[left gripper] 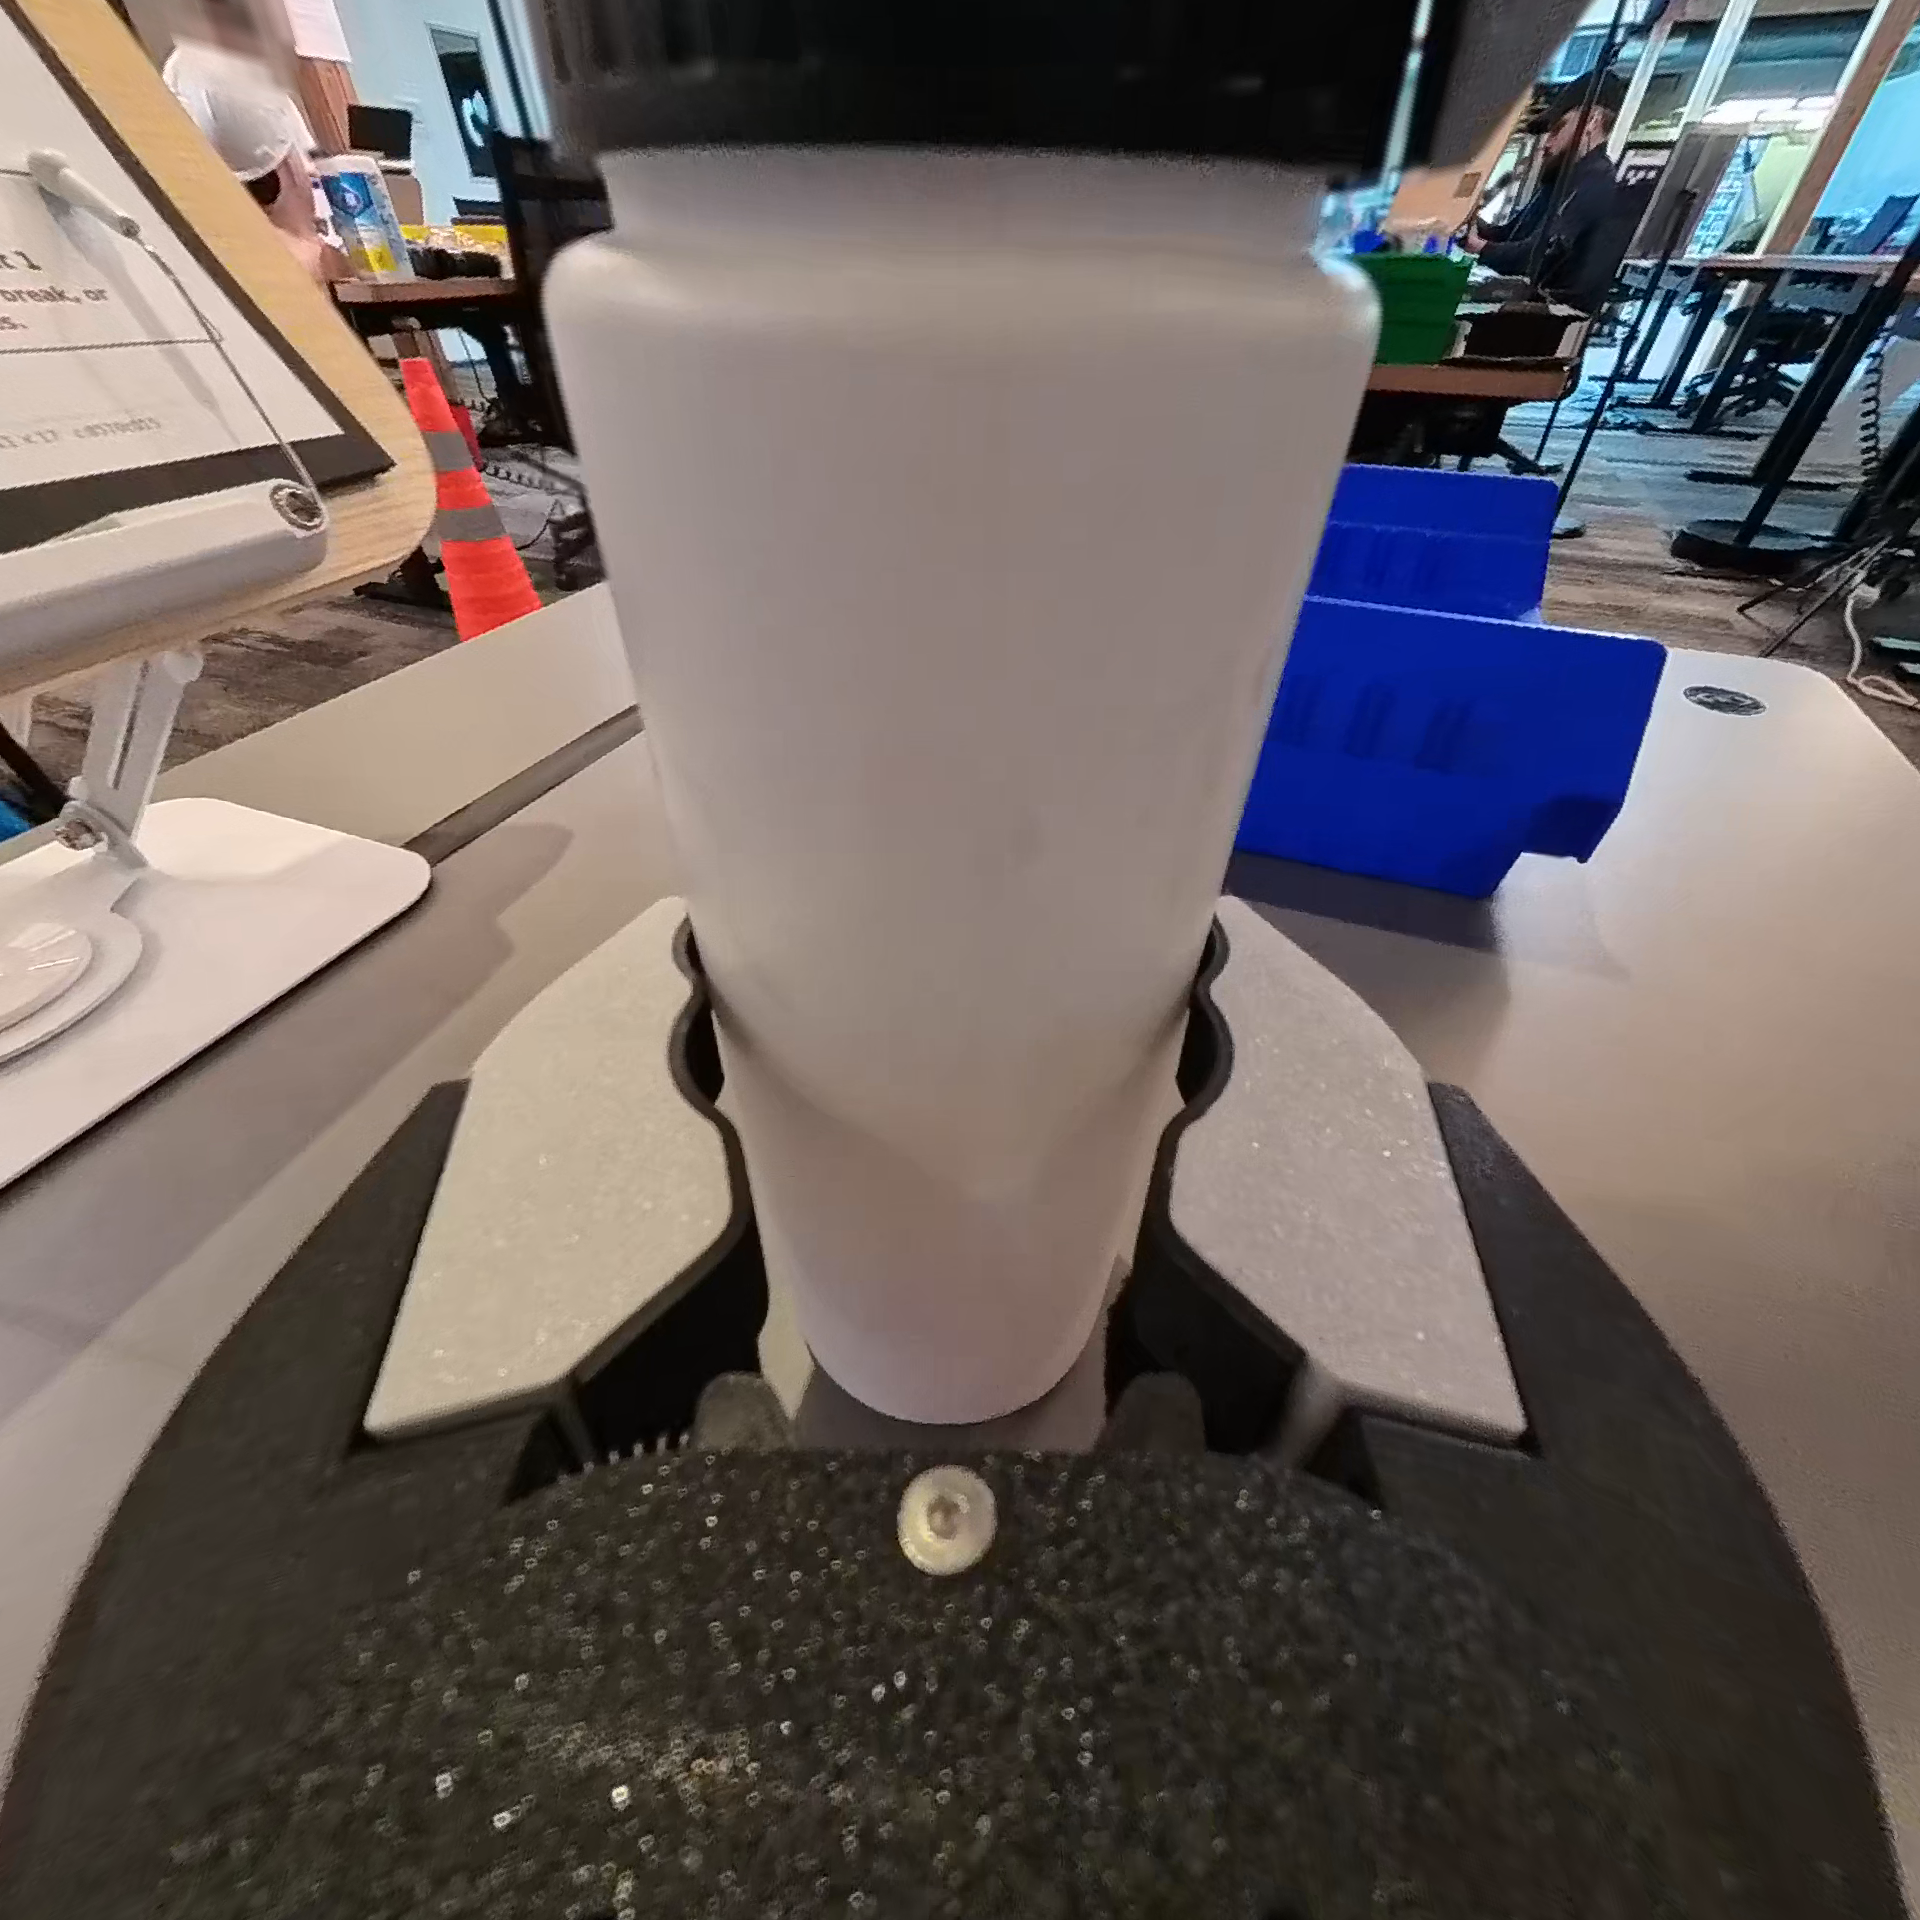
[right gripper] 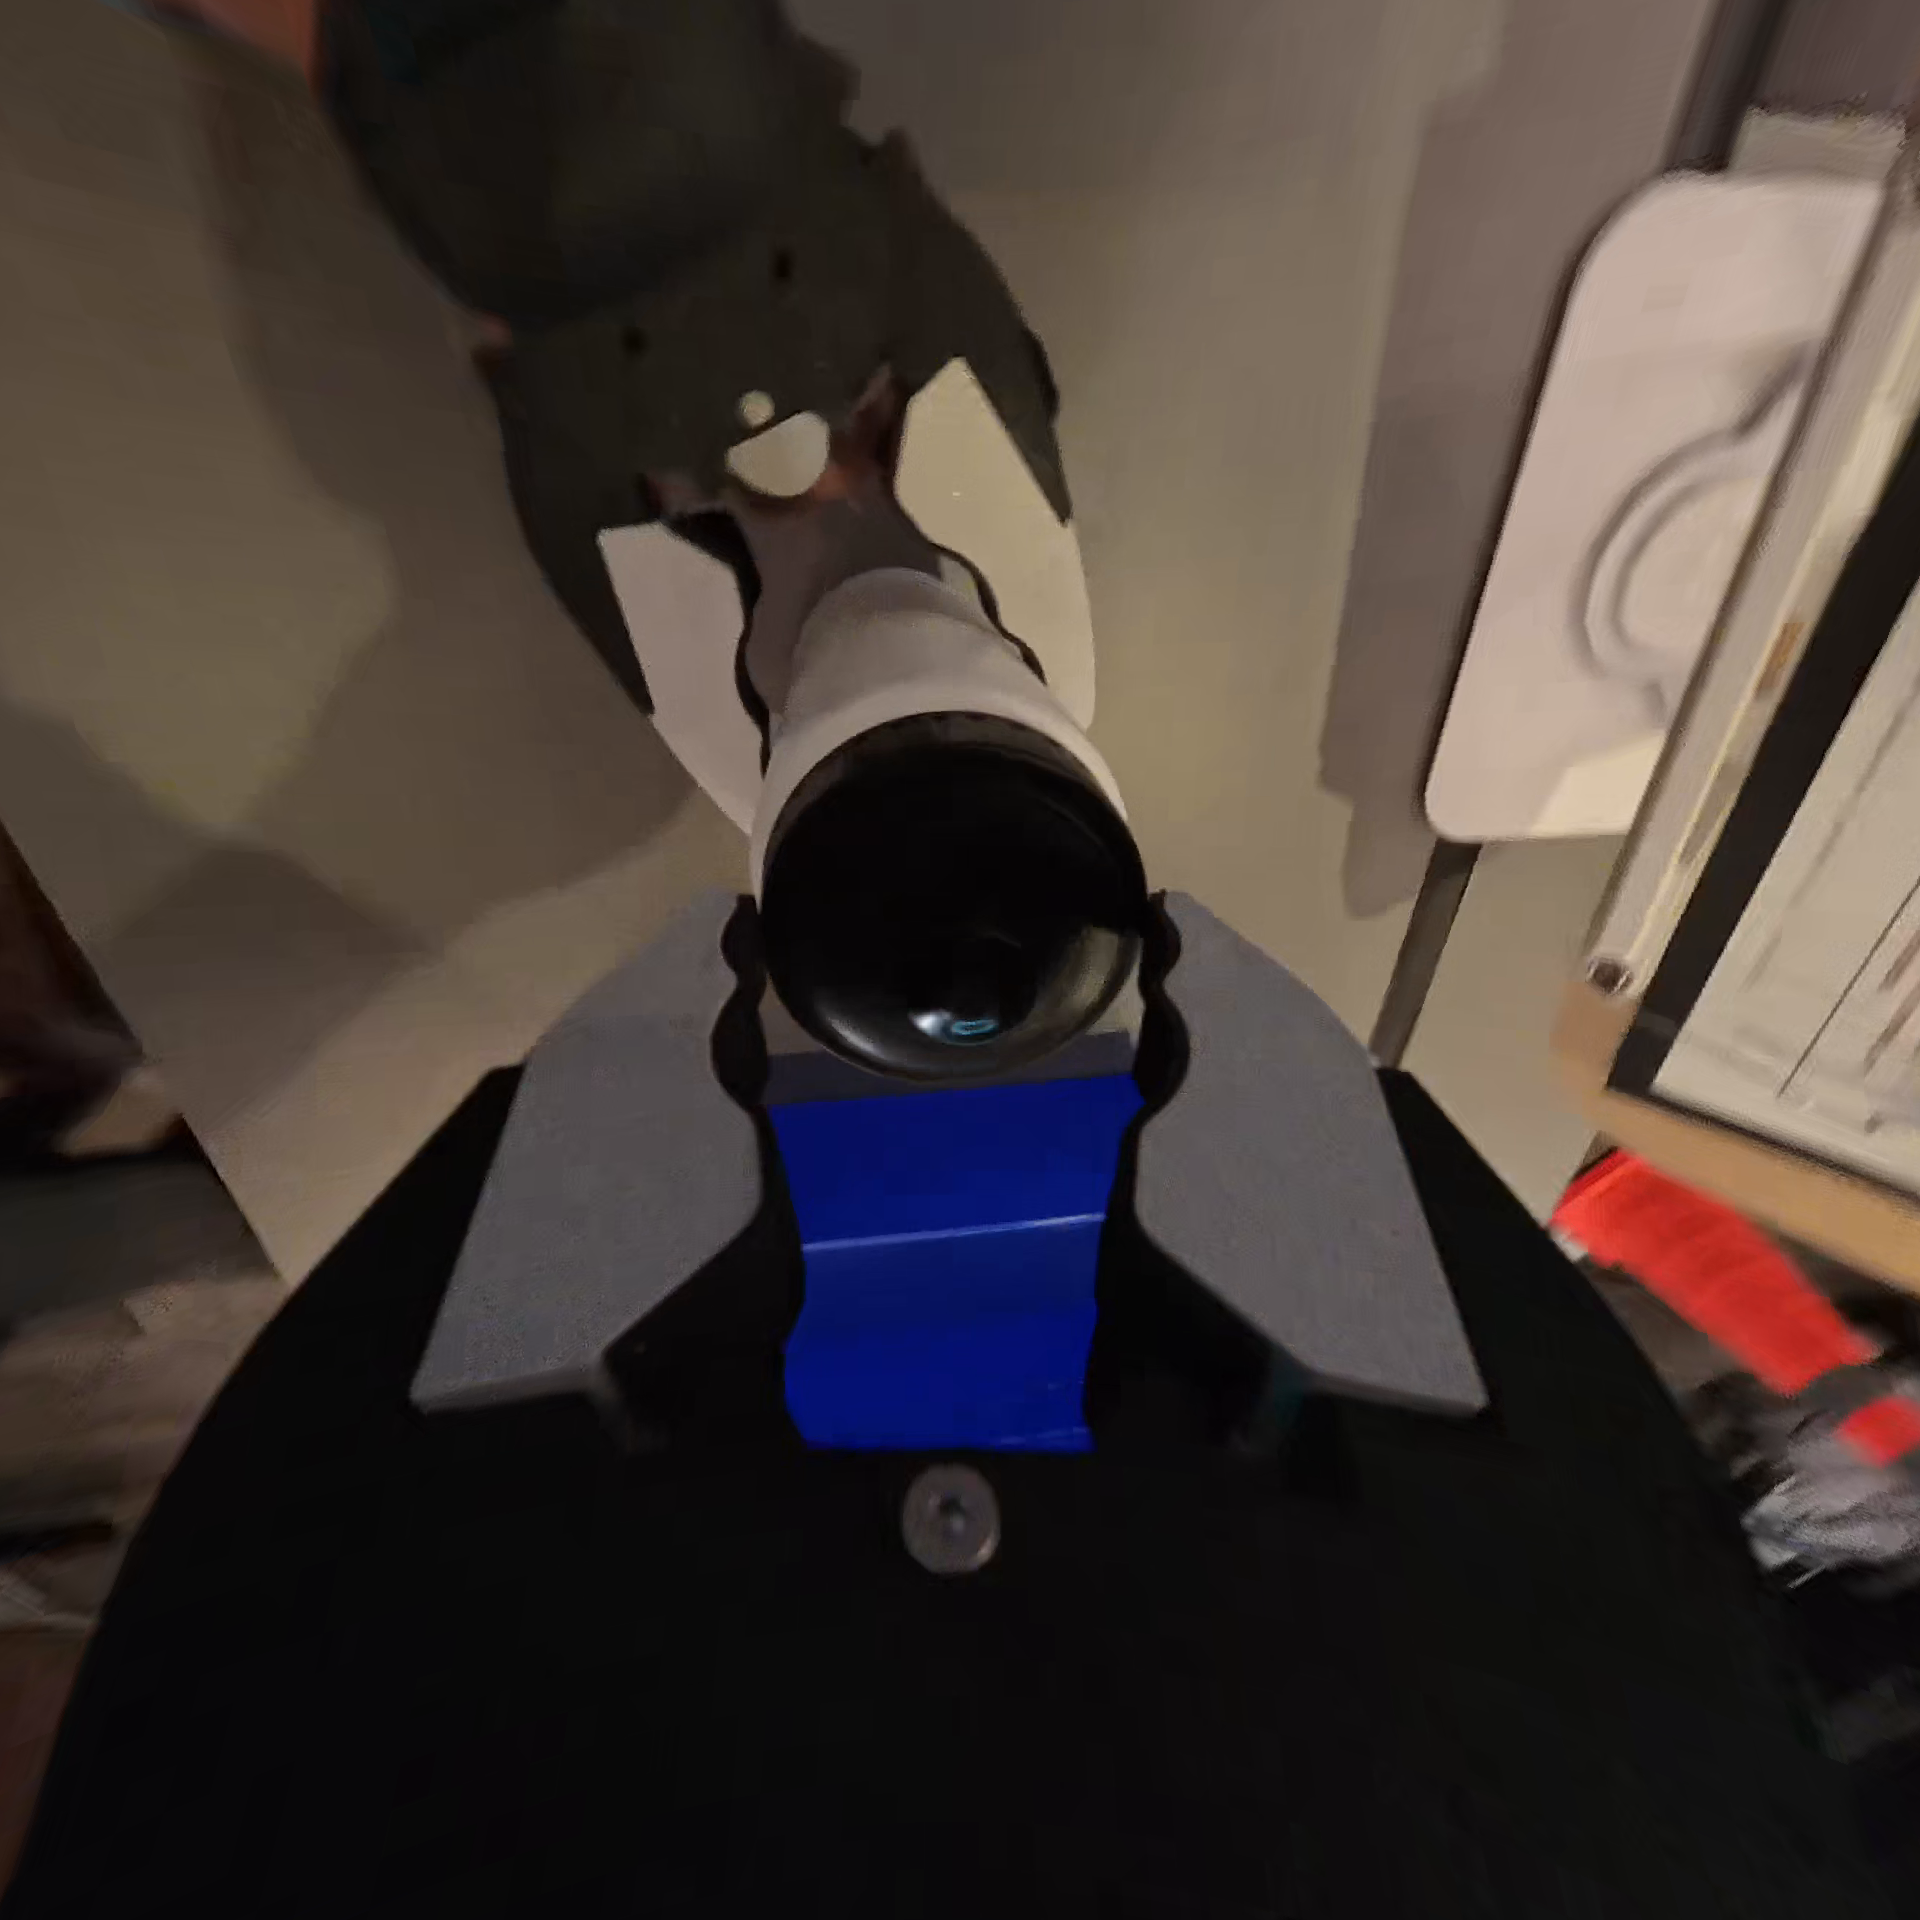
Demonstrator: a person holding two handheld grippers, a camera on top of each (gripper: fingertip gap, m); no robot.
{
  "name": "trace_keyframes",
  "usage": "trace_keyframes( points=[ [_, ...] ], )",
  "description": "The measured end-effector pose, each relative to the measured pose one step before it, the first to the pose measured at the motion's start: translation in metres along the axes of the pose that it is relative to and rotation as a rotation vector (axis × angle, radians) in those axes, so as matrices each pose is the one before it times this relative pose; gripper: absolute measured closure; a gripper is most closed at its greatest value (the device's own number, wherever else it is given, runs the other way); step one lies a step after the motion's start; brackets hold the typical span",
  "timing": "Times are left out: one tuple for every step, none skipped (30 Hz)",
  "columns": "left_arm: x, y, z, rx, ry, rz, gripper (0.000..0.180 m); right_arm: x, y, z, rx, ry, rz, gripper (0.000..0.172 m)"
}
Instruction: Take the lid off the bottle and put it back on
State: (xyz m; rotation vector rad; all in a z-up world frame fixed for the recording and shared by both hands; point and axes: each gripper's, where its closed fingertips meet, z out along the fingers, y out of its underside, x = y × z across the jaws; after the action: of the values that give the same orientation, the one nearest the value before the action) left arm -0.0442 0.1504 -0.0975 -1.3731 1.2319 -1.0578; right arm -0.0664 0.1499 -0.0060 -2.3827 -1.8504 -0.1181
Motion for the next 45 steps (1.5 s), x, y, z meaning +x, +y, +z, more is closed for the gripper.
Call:
trace_keyframes(
  points=[
    [0.00134, -0.00001, 0.00005, 0.0017, 0.0092, -0.0022, 0.094, -0.00067, 0.00031, -0.00041, -0.0045, -0.0202, -0.0815, 0.102],
    [0.00120, -0.00007, 0.00019, 0.0020, 0.0087, -0.0052, 0.094, -0.00045, -0.00002, -0.00030, -0.0002, -0.0128, -0.0878, 0.103],
    [0.00056, -0.00010, 0.00013, 0.0031, 0.0064, -0.0076, 0.094, 0.00008, 0.00000, 0.00000, 0.0005, -0.0104, -0.0779, 0.102],
    [-0.00019, -0.00017, 0.00001, 0.0037, 0.0030, -0.0092, 0.094, 0.00095, 0.00029, -0.00001, -0.0072, -0.0125, -0.0519, 0.102],
    [-0.00050, -0.00017, -0.00003, 0.0020, 0.0025, -0.0083, 0.094, 0.00177, 0.00043, -0.00007, -0.0098, -0.0139, -0.0304, 0.102],
    [0.00007, -0.00004, -0.00012, -0.0005, 0.0029, -0.0014, 0.094, 0.00075, 0.00015, -0.00029, -0.0111, -0.0129, -0.0298, 0.102],
    [0.00031, 0.00014, -0.00018, -0.0009, 0.0017, 0.0028, 0.094, -0.00033, -0.00004, -0.00038, -0.0117, -0.0087, -0.0372, 0.102],
    [0.00025, 0.00007, -0.00023, -0.0002, 0.0014, 0.0015, 0.094, -0.00016, -0.00034, -0.00024, -0.0083, -0.0027, -0.0283, 0.102],
    [0.00025, 0.00000, -0.00008, -0.0007, 0.0015, 0.0020, 0.094, -0.00017, -0.00028, -0.00019, 0.0000, 0.0010, -0.0178, 0.102],
    [0.00046, 0.00023, 0.00004, -0.0027, 0.0005, 0.0047, 0.094, -0.00074, 0.00022, -0.00003, 0.0019, 0.0030, -0.0097, 0.102],
    [0.00065, 0.00015, 0.00009, -0.0027, -0.0003, 0.0076, 0.094, -0.00118, -0.00036, -0.00015, 0.0089, 0.0059, -0.0031, 0.102],
    [0.00081, 0.00008, 0.00008, -0.0023, -0.0008, 0.0114, 0.094, -0.00176, -0.00077, -0.00021, 0.0120, 0.0103, -0.0009, 0.103],
    [0.00080, 0.00008, 0.00026, -0.0026, -0.0006, 0.0107, 0.094, -0.00245, -0.00054, -0.00053, 0.0133, 0.0153, 0.0043, 0.103],
    [0.00038, 0.00001, 0.00031, -0.0030, 0.0008, 0.0008, 0.094, -0.00132, -0.00058, -0.00191, 0.0178, 0.0243, 0.0219, 0.103],
    [-0.00058, 0.00009, 0.00008, 0.0000, -0.0007, -0.0071, 0.094, 0.00112, -0.00235, -0.00472, 0.0359, 0.0361, 0.0512, 0.106],
    [-0.00071, -0.00010, -0.00012, 0.0044, 0.0006, -0.0092, 0.094, 0.00189, -0.00378, -0.00774, 0.0532, 0.0365, 0.0785, 0.108],
    [-0.00051, -0.00014, -0.00004, 0.0045, 0.0014, -0.0050, 0.094, -0.00490, -0.00390, -0.01016, 0.0636, -0.0123, 0.0631, 0.105],
    [-0.00017, -0.00006, 0.00003, 0.0013, 0.0005, -0.0010, 0.094, -0.00687, -0.00512, -0.01150, 0.0856, -0.0199, 0.0360, 0.092],
    [-0.00020, 0.00000, 0.00001, -0.0001, 0.0002, -0.0009, 0.094, -0.00287, -0.00628, -0.01178, 0.0967, 0.0119, 0.0172, 0.077],
    [-0.00036, -0.00008, 0.00015, 0.0013, 0.0004, -0.0026, 0.094, 0.00520, -0.00683, -0.01164, 0.1022, 0.0644, 0.0422, 0.079],
    [-0.00043, -0.00013, 0.00008, 0.0017, 0.0000, -0.0025, 0.094, 0.00451, -0.00942, -0.01023, 0.1210, 0.0432, 0.0600, 0.091],
    [-0.00023, -0.00003, 0.00012, 0.0001, -0.0002, 0.0001, 0.094, 0.00643, -0.01007, -0.00738, 0.1241, 0.0382, 0.0854, 0.099],
    [-0.00002, 0.00005, 0.00006, -0.0005, -0.0002, 0.0014, 0.094, 0.01033, -0.00763, -0.00413, 0.1068, 0.0566, 0.1034, 0.093],
    [0.00003, -0.00003, 0.00002, 0.0003, 0.0001, -0.0001, 0.094, 0.01277, -0.00651, -0.00182, 0.1024, 0.0682, 0.1090, 0.080],
    [-0.00003, -0.00006, 0.00004, 0.0004, 0.0001, -0.0008, 0.094, 0.00950, -0.00670, -0.00115, 0.0881, 0.0465, 0.0892, 0.078],
    [-0.00004, -0.00001, 0.00001, 0.0001, -0.0004, -0.0003, 0.094, 0.00365, 0.00028, -0.00134, 0.0103, 0.0155, 0.0639, 0.083],
    [-0.00005, -0.00002, 0.00010, 0.0000, -0.0007, -0.0003, 0.094, 0.00597, 0.00807, -0.00082, -0.0632, 0.0368, 0.0742, 0.096],
    [-0.00014, -0.00001, 0.00010, 0.0000, -0.0011, 0.0001, 0.094, 0.01003, 0.01201, -0.00010, -0.1035, 0.0663, 0.0845, 0.102],
    [-0.00002, 0.00001, 0.00008, -0.0001, -0.0014, 0.0006, 0.094, 0.00840, 0.01119, 0.00161, -0.1091, 0.0543, 0.0502, 0.092],
    [0.00003, -0.00006, 0.00004, -0.0003, -0.0017, 0.0007, 0.094, 0.00380, 0.00993, 0.00358, -0.0944, 0.0333, 0.0353, 0.082],
    [-0.00004, 0.00003, 0.00006, -0.0003, -0.0016, 0.0005, 0.094, 0.00065, 0.00937, 0.00468, -0.0790, 0.0193, 0.0311, 0.080],
    [-0.00017, 0.00005, 0.00006, -0.0005, -0.0014, 0.0000, 0.094, 0.00115, 0.00619, 0.00451, -0.0585, 0.0251, 0.0291, 0.079],
    [-0.00007, -0.00009, 0.00000, -0.0009, -0.0016, -0.0004, 0.094, -0.00113, 0.00328, 0.00446, -0.0370, 0.0162, 0.0205, 0.076],
    [-0.00017, 0.00004, 0.00008, -0.0013, -0.0022, 0.0000, 0.094, -0.00225, 0.00445, 0.00456, -0.0462, 0.0094, 0.0233, 0.076],
    [-0.00009, 0.00008, 0.00005, -0.0015, -0.0027, 0.0007, 0.094, -0.00363, 0.00397, 0.00479, -0.0468, -0.0012, 0.0279, 0.073],
    [0.00005, 0.00005, 0.00004, -0.0012, -0.0034, 0.0017, 0.094, -0.00312, 0.00401, 0.00491, -0.0464, 0.0022, 0.0234, 0.072],
    [0.00015, -0.00002, -0.00001, -0.0014, -0.0042, 0.0031, 0.094, -0.00287, 0.00369, 0.00525, -0.0453, 0.0046, 0.0149, 0.072],
    [0.00027, 0.00012, -0.00002, -0.0025, -0.0043, 0.0042, 0.094, -0.00136, 0.00226, 0.00544, -0.0369, 0.0132, 0.0104, 0.068],
    [0.00037, 0.00005, 0.00004, -0.0038, -0.0041, 0.0049, 0.094, -0.00005, 0.00068, 0.00525, -0.0238, 0.0227, 0.0052, 0.065],
    [0.00026, 0.00009, 0.00012, -0.0043, -0.0037, 0.0045, 0.094, 0.00000, 0.00015, 0.00523, -0.0174, 0.0255, -0.0007, 0.066],
    [0.00018, 0.00011, 0.00020, -0.0038, -0.0030, 0.0025, 0.094, -0.00011, 0.00092, 0.00568, -0.0184, 0.0245, -0.0044, 0.069],
    [-0.00018, 0.00008, 0.00000, -0.0032, -0.0027, -0.0006, 0.094, -0.00032, 0.00243, 0.00555, -0.0284, 0.0218, -0.0045, 0.069],
    [-0.00043, 0.00013, -0.00009, -0.0027, -0.0022, -0.0033, 0.094, -0.00097, 0.00145, 0.00438, -0.0199, 0.0148, -0.0075, 0.070],
    [-0.00045, 0.00017, -0.00011, -0.0021, -0.0015, -0.0033, 0.094, 0.00030, 0.00056, 0.00275, -0.0107, 0.0193, -0.0100, 0.076],
    [-0.00037, 0.00011, -0.00017, -0.0015, -0.0003, -0.0024, 0.094, -0.00081, -0.00155, 0.00026, 0.0024, 0.0084, -0.0165, 0.094]
  ],
)
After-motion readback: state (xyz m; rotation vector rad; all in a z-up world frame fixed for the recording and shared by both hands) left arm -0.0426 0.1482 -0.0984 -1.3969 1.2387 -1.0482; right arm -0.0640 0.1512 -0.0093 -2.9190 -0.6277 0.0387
